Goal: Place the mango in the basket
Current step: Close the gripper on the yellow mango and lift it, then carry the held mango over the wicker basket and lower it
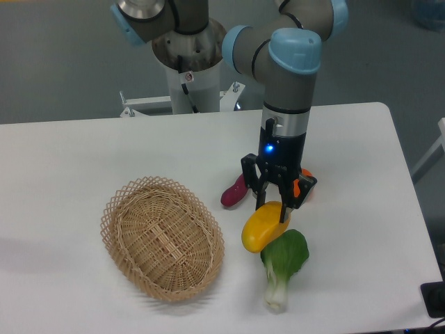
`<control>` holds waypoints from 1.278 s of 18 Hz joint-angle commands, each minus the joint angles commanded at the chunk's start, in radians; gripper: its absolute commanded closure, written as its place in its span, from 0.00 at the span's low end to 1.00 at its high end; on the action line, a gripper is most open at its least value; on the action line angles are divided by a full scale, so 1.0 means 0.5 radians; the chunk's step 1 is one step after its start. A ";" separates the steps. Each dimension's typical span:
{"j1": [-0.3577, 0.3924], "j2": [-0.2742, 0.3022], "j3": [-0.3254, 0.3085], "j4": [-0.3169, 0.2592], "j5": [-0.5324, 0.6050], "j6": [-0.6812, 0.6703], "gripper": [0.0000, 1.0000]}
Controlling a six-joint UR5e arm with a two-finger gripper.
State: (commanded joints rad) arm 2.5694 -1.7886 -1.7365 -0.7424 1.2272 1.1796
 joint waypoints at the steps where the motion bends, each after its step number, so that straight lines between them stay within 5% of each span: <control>1: 0.000 0.003 -0.006 0.000 0.003 0.000 0.58; 23: -0.208 -0.040 -0.110 0.034 0.070 -0.387 0.58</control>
State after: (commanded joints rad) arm 2.4652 -1.8085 -1.7917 -0.7256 1.2623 0.9863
